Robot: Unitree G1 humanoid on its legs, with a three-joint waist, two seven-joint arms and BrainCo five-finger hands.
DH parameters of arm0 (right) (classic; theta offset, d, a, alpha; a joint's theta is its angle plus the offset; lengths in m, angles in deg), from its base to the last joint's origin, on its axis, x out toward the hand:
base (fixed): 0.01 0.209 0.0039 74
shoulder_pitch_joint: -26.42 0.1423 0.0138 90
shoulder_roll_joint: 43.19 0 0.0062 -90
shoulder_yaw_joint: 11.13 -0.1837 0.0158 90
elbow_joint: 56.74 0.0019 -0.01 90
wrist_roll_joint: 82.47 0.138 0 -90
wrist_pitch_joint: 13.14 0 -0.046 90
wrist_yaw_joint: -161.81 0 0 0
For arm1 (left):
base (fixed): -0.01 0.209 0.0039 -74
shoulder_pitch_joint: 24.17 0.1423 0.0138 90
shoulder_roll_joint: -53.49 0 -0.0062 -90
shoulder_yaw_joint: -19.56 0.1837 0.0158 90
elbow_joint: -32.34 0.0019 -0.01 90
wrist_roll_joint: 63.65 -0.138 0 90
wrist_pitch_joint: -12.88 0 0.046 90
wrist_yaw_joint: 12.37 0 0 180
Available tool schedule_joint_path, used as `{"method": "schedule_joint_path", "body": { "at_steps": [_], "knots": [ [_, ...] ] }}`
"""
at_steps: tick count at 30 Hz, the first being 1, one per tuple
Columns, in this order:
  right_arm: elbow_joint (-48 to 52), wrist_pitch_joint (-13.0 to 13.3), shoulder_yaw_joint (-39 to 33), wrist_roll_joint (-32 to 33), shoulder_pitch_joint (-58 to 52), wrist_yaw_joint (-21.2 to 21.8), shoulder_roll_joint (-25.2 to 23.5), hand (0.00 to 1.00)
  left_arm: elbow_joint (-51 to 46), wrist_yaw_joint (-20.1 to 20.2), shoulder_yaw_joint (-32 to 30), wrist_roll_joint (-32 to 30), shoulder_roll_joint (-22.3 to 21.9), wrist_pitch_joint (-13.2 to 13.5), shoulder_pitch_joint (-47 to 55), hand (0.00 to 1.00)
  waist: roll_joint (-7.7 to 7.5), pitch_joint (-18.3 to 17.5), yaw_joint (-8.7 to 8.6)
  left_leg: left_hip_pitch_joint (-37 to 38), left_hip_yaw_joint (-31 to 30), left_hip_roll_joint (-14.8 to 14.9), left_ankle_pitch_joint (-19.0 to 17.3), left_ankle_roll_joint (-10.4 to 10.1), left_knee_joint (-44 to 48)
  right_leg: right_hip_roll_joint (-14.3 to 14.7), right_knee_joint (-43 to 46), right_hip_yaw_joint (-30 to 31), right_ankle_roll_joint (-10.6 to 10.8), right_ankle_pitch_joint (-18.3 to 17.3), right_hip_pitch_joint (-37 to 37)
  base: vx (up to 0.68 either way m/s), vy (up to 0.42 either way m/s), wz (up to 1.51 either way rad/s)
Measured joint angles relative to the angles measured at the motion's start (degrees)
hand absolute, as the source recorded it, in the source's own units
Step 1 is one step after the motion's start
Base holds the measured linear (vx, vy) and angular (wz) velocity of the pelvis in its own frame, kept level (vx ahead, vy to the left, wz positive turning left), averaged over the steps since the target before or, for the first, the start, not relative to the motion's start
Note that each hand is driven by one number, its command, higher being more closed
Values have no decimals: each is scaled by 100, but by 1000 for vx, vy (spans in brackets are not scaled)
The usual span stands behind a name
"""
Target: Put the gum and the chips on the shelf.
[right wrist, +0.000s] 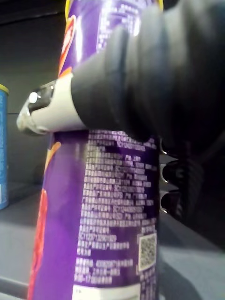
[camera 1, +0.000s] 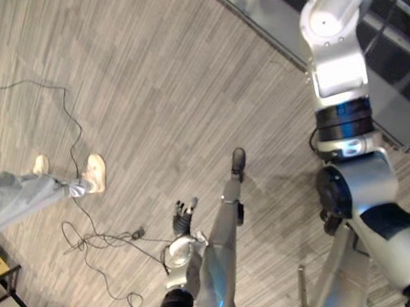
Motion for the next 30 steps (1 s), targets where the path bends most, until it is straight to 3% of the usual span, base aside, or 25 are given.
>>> {"method": "schedule_joint_path", "body": {
  "at_steps": [14, 25, 30],
  "knots": [
    [-34, -11, 361, -383, 220, -207, 239, 100, -311, -148, 34, -135, 0, 39, 4, 0, 0, 0, -174, -412, 14, -32, 37, -55, 142, 20, 176, 169, 48, -90, -505, -3, -13, 2],
    [-111, -48, 355, -24, 379, -232, 270, 100, -283, -148, 14, -136, 0, -5, 4, 0, -39, 24, -322, -343, 30, 64, 89, -89, 145, 123, 158, 173, 46, -87, -440, 4, -23, -5],
    [-113, -159, 300, 186, 370, -273, 165, 100, -258, -150, -13, -132, 2, -15, 39, 0, -50, 31, -390, 65, 130, 155, 289, -114, -474, 192, -110, 117, 23, -2, -214, 10, -25, -11]
  ]
}}
